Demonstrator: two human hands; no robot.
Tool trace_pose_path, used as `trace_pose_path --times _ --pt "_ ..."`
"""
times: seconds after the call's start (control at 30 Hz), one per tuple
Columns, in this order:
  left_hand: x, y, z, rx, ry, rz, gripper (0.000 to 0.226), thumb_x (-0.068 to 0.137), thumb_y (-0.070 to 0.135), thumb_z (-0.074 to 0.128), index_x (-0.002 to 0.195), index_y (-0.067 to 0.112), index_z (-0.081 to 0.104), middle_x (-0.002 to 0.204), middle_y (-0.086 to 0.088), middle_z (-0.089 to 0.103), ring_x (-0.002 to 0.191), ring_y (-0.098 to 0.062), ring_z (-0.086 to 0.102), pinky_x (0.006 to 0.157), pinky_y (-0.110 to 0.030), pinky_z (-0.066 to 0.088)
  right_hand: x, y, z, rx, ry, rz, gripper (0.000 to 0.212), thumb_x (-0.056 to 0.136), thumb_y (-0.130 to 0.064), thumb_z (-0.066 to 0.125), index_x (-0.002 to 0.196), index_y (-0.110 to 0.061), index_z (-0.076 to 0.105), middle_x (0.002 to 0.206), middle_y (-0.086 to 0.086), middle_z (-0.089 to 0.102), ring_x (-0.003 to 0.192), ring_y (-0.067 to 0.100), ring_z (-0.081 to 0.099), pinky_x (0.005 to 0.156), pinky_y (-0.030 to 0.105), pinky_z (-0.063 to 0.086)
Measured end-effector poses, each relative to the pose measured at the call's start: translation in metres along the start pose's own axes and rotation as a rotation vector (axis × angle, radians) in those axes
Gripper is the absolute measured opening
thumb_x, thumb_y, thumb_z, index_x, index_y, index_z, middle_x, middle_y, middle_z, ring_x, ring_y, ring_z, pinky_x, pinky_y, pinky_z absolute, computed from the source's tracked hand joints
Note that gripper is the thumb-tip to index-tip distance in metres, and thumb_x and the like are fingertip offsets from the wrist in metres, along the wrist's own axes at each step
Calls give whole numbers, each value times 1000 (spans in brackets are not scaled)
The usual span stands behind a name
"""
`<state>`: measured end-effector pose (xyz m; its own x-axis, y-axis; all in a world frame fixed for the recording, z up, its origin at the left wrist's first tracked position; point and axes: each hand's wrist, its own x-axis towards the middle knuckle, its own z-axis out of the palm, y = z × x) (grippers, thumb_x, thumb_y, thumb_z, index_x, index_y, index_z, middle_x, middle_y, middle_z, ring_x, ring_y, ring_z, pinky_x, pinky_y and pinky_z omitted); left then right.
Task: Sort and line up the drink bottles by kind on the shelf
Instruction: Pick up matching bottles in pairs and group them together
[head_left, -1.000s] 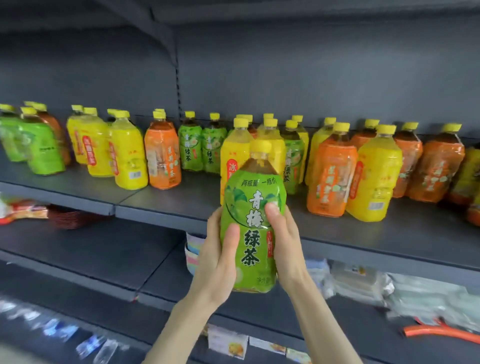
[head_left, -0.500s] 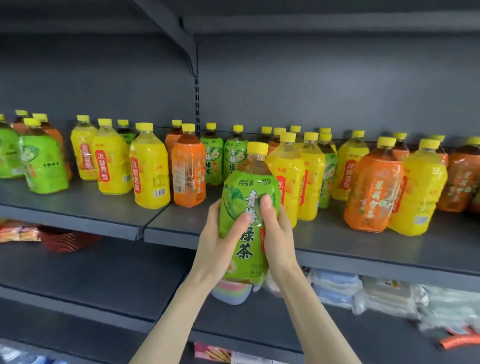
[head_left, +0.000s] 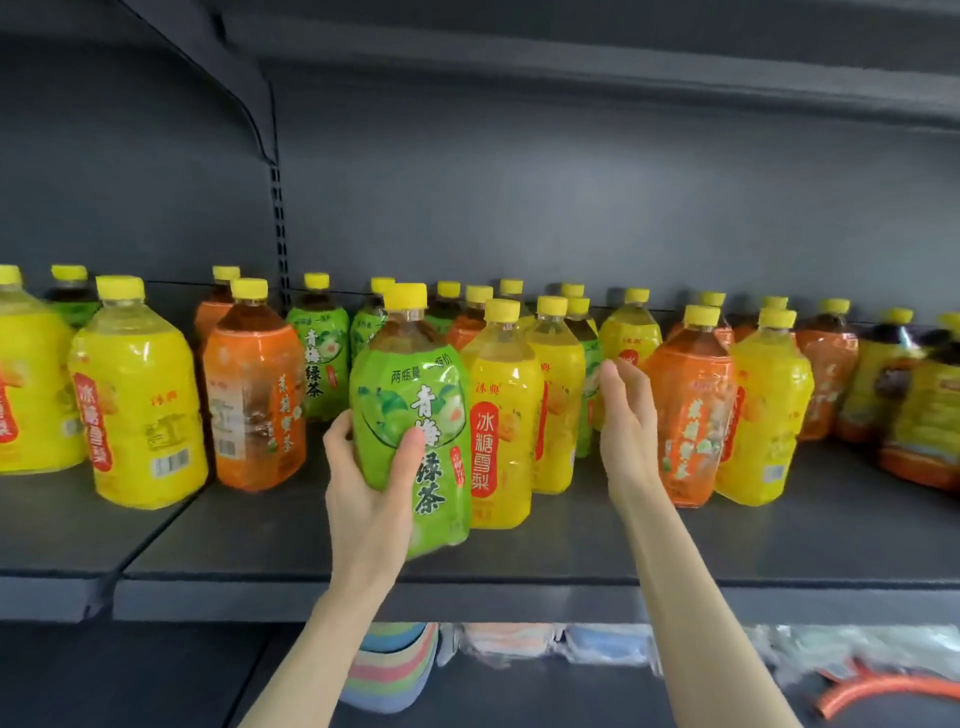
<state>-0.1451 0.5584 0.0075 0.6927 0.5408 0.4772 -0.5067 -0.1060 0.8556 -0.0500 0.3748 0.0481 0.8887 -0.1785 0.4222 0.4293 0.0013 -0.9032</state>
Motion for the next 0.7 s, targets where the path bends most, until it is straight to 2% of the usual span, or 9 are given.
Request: trace_pose_path --times 0.07,0.13,0.23,0.37,0.47,0.57,0.63,0.7 --pt "9 -4 -1 20 5 12 62 69 57 61 123 38 37 106 25 56 90 14 58 64 -11 49 25 7 2 -36 -15 45 59 99 -46 43 150 -20 28 150 1 36 135 17 37 109 36 35" --pt "15 -9 -1 28 10 12 63 69 60 62 122 38 37 105 24 56 89 14 58 63 -9 48 45 10 5 -39 -26 90 64 98 -49 42 153 -23 20 157 1 26 143 21 26 116 44 26" --pt "16 -17 -3 32 21 -11 59 76 54 68 122 36 36 105 23 55 86 15 58 63 -11 47 68 15 9 -39 -56 171 68 97 -55 36 154 -27 11 160 0 18 147 23 17 117 46 20" --pt "16 -27 -6 22 38 -37 68 70 62 65 126 35 37 106 22 57 91 9 59 69 -21 48 75 27 13 -54 -62 202 70 95 -61 32 153 -24 20 158 1 26 145 24 24 118 48 21" --pt "16 -29 -7 38 24 -31 73 60 67 58 124 38 36 106 19 58 91 9 60 66 -17 48 65 33 15 -109 -46 136 68 97 -60 30 152 -21 24 159 2 21 147 22 18 120 48 15" --pt "14 -30 -7 33 2 -19 69 63 63 61 123 38 36 105 20 58 91 10 60 63 -17 51 61 37 16 -135 -36 119 63 98 -56 30 151 -22 26 159 2 17 147 22 13 119 45 11" --pt "13 -31 -8 26 -5 -17 72 61 64 60 123 38 36 104 21 58 90 9 61 61 -17 53 67 30 19 -49 -50 157 71 94 -63 35 152 -23 23 157 2 24 145 23 23 119 48 19" --pt "13 -30 -9 18 -10 -14 75 60 64 61 125 36 36 104 21 58 90 9 61 61 -15 54 81 25 20 39 -73 224 94 77 -81 43 152 -28 22 155 0 32 141 24 32 116 51 25"
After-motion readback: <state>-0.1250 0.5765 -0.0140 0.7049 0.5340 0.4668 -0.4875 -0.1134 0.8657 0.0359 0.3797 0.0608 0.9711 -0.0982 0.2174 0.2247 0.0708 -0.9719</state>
